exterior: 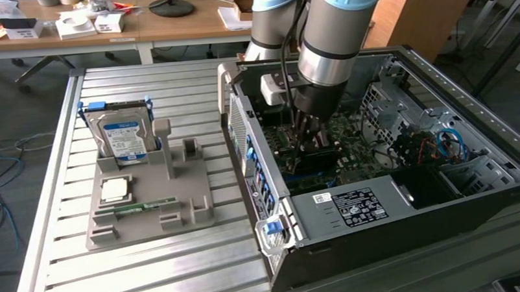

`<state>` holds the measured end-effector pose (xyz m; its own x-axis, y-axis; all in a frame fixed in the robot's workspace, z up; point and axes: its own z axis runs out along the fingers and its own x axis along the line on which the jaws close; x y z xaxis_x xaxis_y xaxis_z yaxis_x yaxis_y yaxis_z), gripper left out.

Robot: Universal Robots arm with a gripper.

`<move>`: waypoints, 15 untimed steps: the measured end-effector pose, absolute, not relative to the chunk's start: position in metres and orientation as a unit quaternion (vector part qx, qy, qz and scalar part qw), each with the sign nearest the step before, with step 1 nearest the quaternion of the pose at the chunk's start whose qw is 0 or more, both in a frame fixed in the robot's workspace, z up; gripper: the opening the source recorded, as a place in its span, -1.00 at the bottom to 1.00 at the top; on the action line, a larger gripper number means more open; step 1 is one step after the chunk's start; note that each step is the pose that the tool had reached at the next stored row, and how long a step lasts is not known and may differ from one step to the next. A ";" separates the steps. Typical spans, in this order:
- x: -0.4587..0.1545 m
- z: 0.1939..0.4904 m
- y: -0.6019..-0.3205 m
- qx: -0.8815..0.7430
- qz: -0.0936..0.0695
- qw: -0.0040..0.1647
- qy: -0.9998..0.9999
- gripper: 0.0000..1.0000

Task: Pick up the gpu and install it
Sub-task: 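Press down on the gpu until it lock into place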

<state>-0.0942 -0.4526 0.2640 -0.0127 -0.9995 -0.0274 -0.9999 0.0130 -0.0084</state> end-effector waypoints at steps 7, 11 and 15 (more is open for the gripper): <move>-0.095 0.263 -0.453 -0.702 0.007 0.013 0.712 -0.79; -0.097 0.261 -0.453 -0.702 0.006 0.012 0.712 -0.79; -0.097 0.261 -0.453 -0.703 0.006 0.013 0.712 -0.79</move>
